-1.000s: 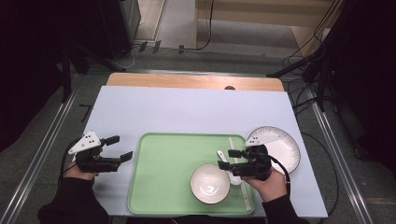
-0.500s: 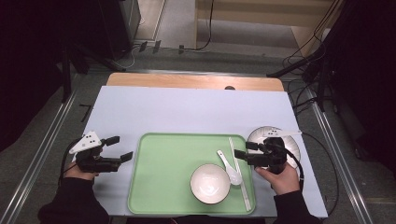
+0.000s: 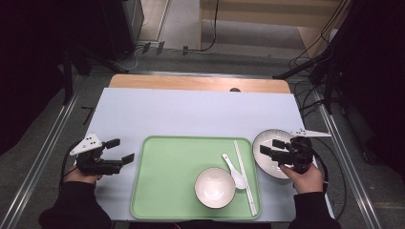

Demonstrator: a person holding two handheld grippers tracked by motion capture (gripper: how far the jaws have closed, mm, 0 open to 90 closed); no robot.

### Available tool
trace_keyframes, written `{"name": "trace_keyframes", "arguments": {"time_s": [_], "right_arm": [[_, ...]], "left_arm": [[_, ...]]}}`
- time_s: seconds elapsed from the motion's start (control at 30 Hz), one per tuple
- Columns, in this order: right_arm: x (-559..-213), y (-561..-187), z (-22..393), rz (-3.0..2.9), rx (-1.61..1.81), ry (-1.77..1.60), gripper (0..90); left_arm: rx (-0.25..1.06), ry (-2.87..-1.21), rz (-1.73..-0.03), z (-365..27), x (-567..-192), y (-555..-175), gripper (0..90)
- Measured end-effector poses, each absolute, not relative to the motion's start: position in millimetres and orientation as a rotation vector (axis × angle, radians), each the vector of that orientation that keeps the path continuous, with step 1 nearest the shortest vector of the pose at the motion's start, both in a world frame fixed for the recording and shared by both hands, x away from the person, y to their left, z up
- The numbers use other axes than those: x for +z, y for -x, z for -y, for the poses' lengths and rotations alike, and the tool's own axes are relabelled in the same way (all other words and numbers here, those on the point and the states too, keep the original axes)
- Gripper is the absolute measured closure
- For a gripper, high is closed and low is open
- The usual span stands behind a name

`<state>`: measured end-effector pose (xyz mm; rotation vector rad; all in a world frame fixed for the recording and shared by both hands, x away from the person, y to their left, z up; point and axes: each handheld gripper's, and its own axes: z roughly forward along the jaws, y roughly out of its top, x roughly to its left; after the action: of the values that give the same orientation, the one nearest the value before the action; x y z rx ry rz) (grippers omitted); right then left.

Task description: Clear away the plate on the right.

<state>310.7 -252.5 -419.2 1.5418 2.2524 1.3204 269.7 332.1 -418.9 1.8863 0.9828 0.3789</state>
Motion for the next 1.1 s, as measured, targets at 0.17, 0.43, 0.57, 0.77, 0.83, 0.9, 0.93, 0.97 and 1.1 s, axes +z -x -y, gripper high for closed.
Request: {"name": "trace_keyframes", "arguments": {"time_s": [0.17, 0.43, 0.57, 0.77, 0.83, 0.9, 0.93, 0.97, 1.1], "right_arm": [[-421.3, -313.1, 264.1, -2.233, 1.332, -1.539, 29.5], [-424.6, -316.3, 284.4, -2.215, 1.327, -1.556, 29.8], [-425.3, -316.8, 297.0, -2.172, 1.329, -1.586, 30.5], [-428.8, -316.7, 314.7, -2.118, 1.318, -1.620, 31.3], [-430.4, -316.2, 321.6, -2.096, 1.300, -1.638, 32.0], [-432.4, -315.9, 328.5, -2.073, 1.297, -1.657, 32.7], [-433.4, -315.8, 331.6, -2.066, 1.301, -1.665, 33.2], [-434.2, -315.3, 334.6, -2.059, 1.290, -1.673, 33.5], [-438.5, -314.0, 345.1, -2.026, 1.243, -1.705, 34.5]], "left_arm": [[0.363, -1.861, -1.008, -333.8, -418.8, -269.8, 15.4], [0.406, -1.833, -1.037, -335.1, -416.4, -269.8, 15.6], [0.404, -1.816, -1.057, -335.4, -415.8, -270.8, 18.3], [0.387, -1.807, -1.048, -337.8, -415.8, -271.0, 20.2], [0.403, -1.812, -1.059, -337.0, -415.9, -271.6, 21.5], [0.420, -1.812, -1.084, -335.6, -416.4, -272.5, 23.5], [0.418, -1.812, -1.087, -335.6, -416.7, -273.1, 24.5], [0.412, -1.809, -1.088, -335.8, -416.8, -273.7, 23.9], [0.392, -1.806, -1.060, -337.9, -416.5, -274.6, 23.6]]}}
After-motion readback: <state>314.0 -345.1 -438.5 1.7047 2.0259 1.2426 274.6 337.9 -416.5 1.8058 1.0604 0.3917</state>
